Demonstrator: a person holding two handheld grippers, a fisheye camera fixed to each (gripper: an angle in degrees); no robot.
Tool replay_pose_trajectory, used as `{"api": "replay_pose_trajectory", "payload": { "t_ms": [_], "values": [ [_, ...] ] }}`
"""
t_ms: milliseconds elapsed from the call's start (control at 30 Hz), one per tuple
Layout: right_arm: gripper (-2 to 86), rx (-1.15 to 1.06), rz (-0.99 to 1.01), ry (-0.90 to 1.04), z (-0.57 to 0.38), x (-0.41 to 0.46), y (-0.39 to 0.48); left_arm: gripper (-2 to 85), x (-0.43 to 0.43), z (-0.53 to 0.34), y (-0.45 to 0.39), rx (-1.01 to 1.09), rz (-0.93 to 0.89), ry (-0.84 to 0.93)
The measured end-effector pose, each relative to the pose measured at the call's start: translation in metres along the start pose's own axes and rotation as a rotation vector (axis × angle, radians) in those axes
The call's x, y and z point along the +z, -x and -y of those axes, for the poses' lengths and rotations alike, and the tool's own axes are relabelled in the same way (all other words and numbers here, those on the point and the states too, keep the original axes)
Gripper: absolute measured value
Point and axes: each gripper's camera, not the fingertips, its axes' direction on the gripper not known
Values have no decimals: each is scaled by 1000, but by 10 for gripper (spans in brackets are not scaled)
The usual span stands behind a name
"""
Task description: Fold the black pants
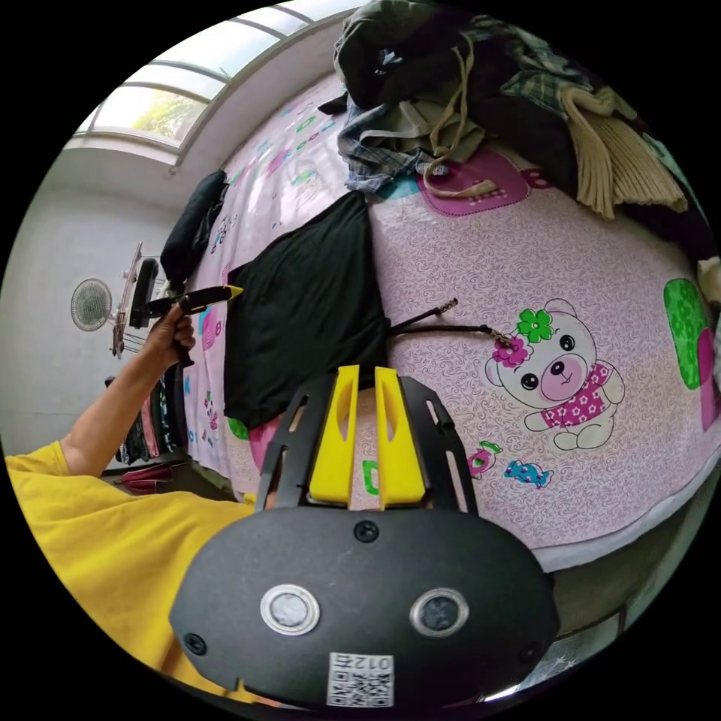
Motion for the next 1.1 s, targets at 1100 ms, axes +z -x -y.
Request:
{"api": "replay_pose_trajectory", "payload": {
  "t_ms": [1100],
  "values": [
    [10, -129, -59, 145, 24, -4, -12, 3, 49, -93, -154, 270, -230, 70]
  ]
}}
